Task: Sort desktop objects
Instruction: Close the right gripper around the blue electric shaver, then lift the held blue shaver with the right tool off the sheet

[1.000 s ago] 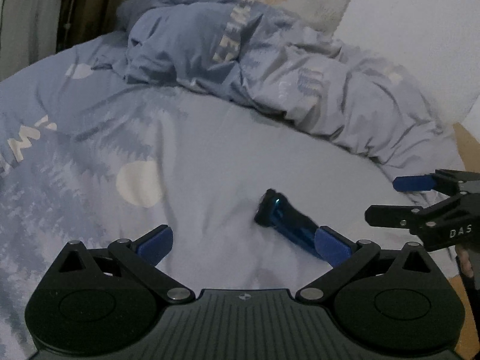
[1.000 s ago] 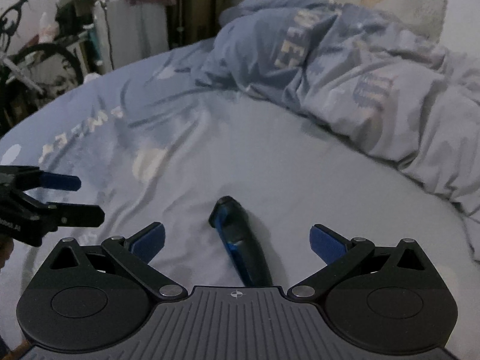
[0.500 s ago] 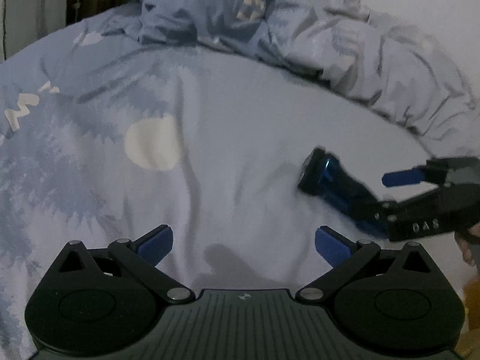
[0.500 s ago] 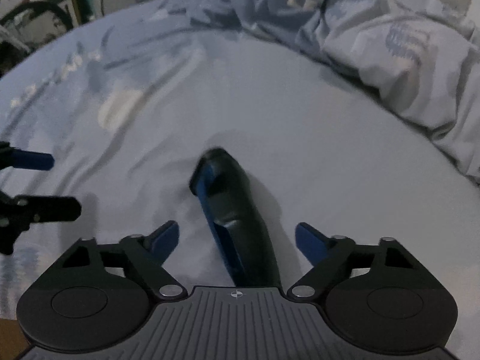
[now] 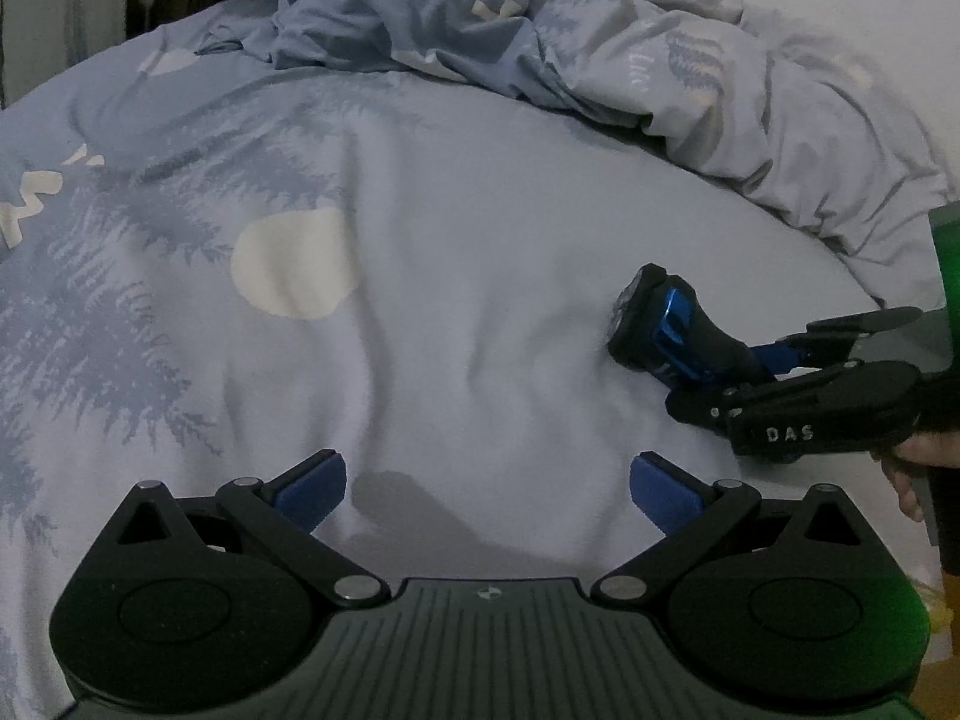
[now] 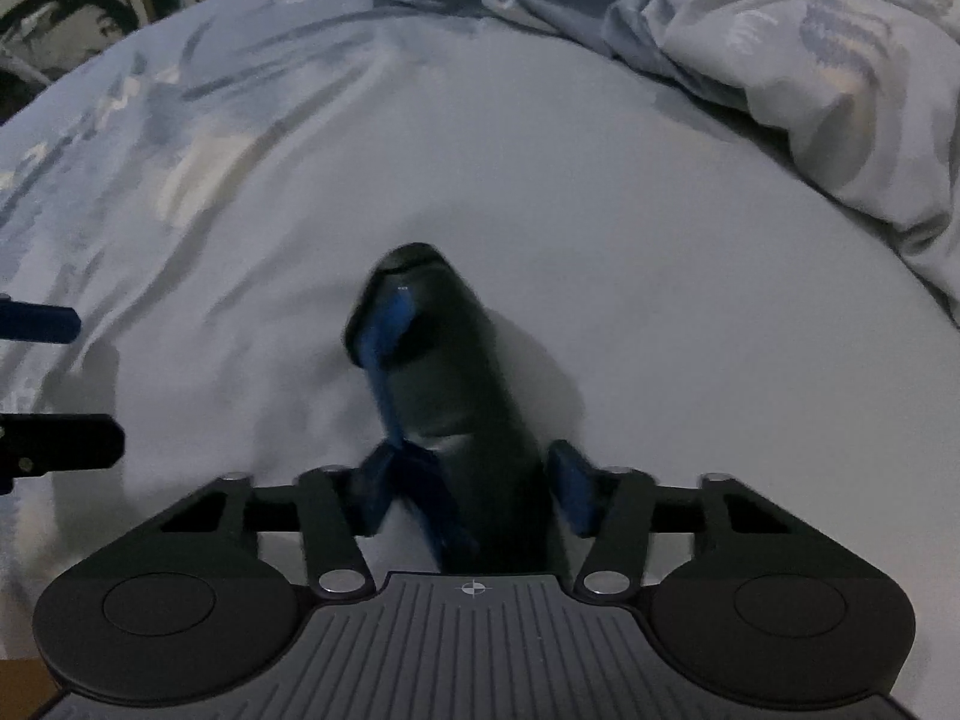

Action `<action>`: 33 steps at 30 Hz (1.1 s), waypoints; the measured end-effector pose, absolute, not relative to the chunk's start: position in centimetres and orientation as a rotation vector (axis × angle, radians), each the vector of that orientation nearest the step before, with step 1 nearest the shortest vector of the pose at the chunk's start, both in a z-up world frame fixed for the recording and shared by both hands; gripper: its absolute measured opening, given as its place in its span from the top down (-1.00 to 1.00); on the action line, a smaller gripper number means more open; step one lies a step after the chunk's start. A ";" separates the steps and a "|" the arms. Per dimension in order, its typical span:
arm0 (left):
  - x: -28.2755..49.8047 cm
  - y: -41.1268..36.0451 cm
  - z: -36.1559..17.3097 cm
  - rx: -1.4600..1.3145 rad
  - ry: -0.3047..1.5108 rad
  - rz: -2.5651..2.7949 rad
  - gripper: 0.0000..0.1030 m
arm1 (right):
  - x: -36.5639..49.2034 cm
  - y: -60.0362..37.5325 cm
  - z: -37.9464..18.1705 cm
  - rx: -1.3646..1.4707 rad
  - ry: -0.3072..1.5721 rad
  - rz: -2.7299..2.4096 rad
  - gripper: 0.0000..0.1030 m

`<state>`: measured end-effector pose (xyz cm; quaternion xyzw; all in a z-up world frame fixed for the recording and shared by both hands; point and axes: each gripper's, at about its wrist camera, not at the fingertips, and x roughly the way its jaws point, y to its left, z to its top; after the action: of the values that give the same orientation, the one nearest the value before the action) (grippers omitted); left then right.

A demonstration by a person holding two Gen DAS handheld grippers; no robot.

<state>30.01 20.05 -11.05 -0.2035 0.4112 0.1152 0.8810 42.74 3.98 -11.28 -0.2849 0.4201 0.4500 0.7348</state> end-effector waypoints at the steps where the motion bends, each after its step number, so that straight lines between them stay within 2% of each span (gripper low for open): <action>1: 30.0 20.1 -11.1 -0.423 0.858 0.240 -1.00 | 42.5 4.0 -11.3 -0.638 0.913 0.987 -0.06; 16: 28.1 19.9 -8.9 -0.447 0.832 0.236 -1.00 | 40.2 3.1 -9.7 -0.691 0.862 0.940 0.08; 33: 23.7 18.2 -2.0 -0.445 0.736 0.205 -1.00 | 35.0 -2.5 -0.7 -0.603 0.772 0.889 0.12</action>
<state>23.73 18.15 -1.99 -0.2155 0.3561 0.0993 0.9038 34.99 -2.54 -0.72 -0.2799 0.3584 0.4127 0.7892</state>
